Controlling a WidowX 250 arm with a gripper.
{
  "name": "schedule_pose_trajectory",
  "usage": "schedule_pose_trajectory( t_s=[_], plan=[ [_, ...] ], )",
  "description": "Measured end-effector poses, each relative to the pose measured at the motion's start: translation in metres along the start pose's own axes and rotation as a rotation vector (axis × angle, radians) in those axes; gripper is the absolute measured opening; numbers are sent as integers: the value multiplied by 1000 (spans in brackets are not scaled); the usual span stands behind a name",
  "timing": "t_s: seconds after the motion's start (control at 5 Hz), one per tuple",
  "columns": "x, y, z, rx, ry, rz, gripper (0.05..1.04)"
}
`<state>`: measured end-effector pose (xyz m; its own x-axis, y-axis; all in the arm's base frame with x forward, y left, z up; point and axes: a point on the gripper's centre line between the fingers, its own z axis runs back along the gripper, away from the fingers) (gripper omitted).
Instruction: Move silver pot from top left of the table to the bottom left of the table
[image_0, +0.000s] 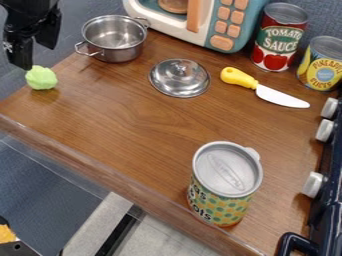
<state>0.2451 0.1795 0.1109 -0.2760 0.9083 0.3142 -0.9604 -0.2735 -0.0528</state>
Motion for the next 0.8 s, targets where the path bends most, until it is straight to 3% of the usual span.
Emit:
schedule_pose_trajectory(
  t_s=[0.2, 0.6, 0.8],
  plan=[
    [-3, 1, -6, 21, 11, -5, 999],
    [-20, -18, 10, -40, 95, -41, 999],
    [-36, -32, 24, -98, 134, -64, 999]
  ],
)
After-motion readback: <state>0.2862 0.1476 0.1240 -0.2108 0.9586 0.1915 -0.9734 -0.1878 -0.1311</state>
